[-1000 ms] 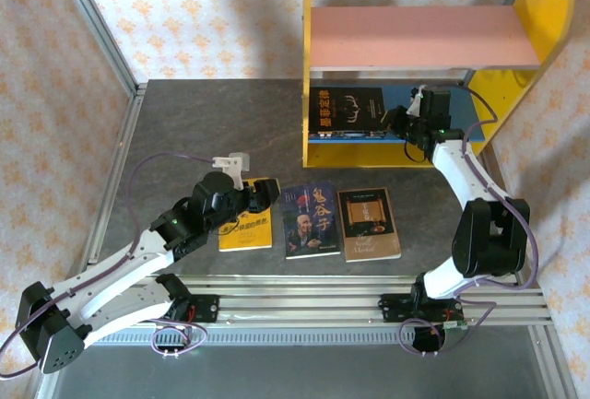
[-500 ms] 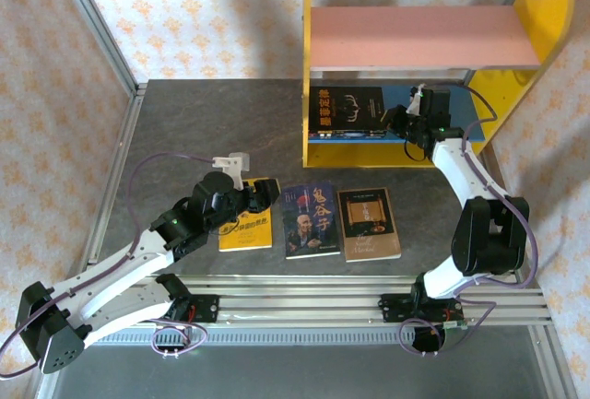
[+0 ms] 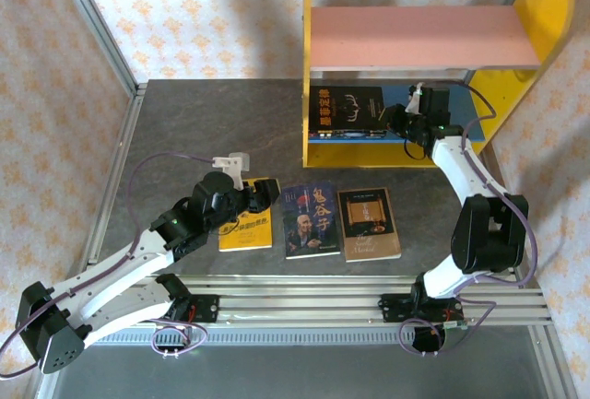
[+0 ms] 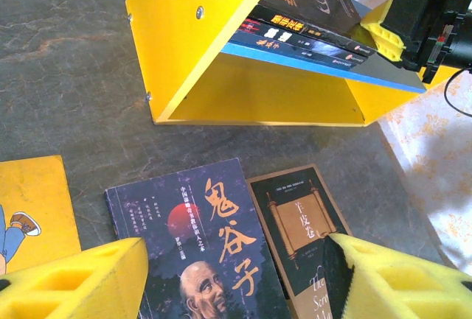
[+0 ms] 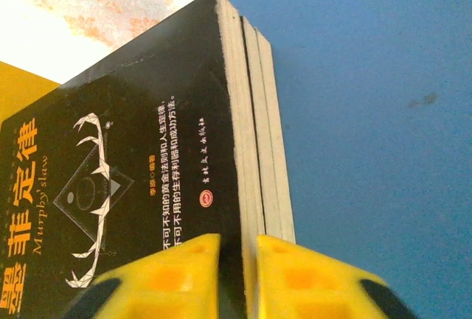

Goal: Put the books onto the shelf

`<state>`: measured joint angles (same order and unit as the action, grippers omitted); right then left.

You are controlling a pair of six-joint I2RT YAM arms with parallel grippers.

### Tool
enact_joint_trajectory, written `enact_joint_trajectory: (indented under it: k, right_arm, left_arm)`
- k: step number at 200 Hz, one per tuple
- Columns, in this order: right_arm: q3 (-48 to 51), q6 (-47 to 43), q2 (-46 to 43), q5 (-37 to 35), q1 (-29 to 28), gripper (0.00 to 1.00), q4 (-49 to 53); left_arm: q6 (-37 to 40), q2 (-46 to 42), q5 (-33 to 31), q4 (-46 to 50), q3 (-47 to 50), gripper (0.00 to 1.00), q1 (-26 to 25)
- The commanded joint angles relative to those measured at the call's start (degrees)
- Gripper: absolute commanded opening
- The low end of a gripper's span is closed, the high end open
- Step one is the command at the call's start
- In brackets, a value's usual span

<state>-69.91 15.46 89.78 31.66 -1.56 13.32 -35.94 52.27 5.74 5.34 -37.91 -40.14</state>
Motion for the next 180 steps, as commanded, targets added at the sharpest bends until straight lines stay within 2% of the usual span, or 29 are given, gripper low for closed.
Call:
enact_joint_trajectory:
  k: [1,23,28,44,47,55,59,73,79,129,180]
  right_arm:
    - [-2.2,-1.4,0.4,1.2,-1.1,0.26,0.9]
    - [-2.4,-1.9,-0.4,0.5,-1.1,0.29,1.6]
    - [-2.5,-1.9,-0.7,0.3,-1.1,0.34,1.8]
    - [-2.6,-2.4,-1.5,-0.6,-1.1,0.36,2.6]
    - [-2.6,-2.6,-1.8,-0.9,-1.1,0.41,2.9]
    - [-2.5,-2.8,-2.5,-1.7,-1.1,0.44,3.2]
    - [-2.5,-3.0,-2.9,-2.2,-1.1,0.48,3.5]
    - [-2.4,-3.7,-4.4,-3.7,-1.0,0.50,4.4]
    - [-2.5,-4.0,-5.0,-4.3,-1.1,0.55,5.0]
    - [0.4,-5.0,-13.0,-8.6,-1.1,0.62,9.8]
    - [11.7,-1.6,-26.2,-7.6,-1.1,0.62,11.7]
  left_arm:
    - [0.8,-0.8,-0.3,-0.1,-1.6,0.64,-0.1]
    - [0.8,-1.3,-0.7,0.3,-1.5,0.65,-0.2]
    - [0.8,-1.4,-0.7,0.4,-1.5,0.65,-0.2]
    - [0.8,-1.7,-0.9,0.7,-1.5,0.66,-0.2]
    - [0.9,-1.8,-1.0,0.8,-1.5,0.66,-0.2]
    - [0.9,-2.0,-1.3,1.4,-1.5,0.66,-0.2]
    - [0.9,-2.1,-1.5,1.6,-1.6,0.66,-0.2]
    - [1.0,-2.3,-2.2,2.6,-1.8,0.66,-0.2]
    - [1.1,-2.4,-2.7,3.1,-1.9,0.66,-0.2]
    - [1.6,-2.6,-5.7,9.7,-4.9,0.66,-0.2]
    - [-1.3,-0.6,-11.9,21.2,-7.7,0.67,-0.2]
